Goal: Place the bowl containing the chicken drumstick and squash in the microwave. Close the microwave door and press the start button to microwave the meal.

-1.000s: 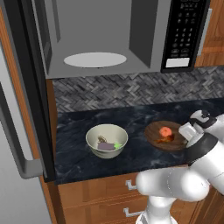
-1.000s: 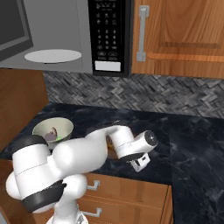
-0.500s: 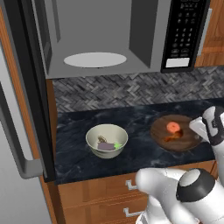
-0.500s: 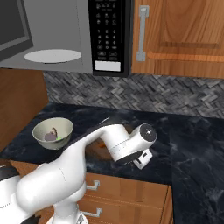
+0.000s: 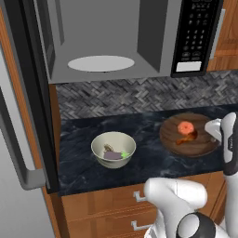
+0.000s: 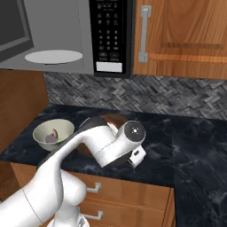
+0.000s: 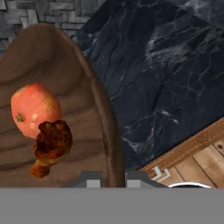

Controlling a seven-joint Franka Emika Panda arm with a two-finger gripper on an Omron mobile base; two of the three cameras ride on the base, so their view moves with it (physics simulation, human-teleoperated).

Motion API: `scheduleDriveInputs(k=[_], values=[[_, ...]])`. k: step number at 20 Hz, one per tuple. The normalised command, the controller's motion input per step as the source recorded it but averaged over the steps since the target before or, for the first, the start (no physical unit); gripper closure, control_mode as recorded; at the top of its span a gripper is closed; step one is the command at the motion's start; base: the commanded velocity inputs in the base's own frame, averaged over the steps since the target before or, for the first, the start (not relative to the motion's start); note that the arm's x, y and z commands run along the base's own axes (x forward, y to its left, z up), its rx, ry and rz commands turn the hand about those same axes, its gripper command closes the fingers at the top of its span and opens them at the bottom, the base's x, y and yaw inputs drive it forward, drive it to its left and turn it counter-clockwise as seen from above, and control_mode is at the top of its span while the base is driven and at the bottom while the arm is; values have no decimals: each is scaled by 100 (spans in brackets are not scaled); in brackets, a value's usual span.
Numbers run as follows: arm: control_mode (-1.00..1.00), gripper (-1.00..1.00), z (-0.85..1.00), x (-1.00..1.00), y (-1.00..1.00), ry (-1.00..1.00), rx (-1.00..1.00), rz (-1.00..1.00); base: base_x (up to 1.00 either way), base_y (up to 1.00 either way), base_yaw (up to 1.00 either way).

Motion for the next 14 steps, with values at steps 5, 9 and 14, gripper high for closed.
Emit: scheduleDriveInputs(k=[5,9,14], values=[[-100,100,75,-39,50,-11,0,-8,0,0,0],[-100,100,60,-43,71,0,1,-7,0,0,0],[-100,100,67,-31,55,0,11,-10,0,0,0]])
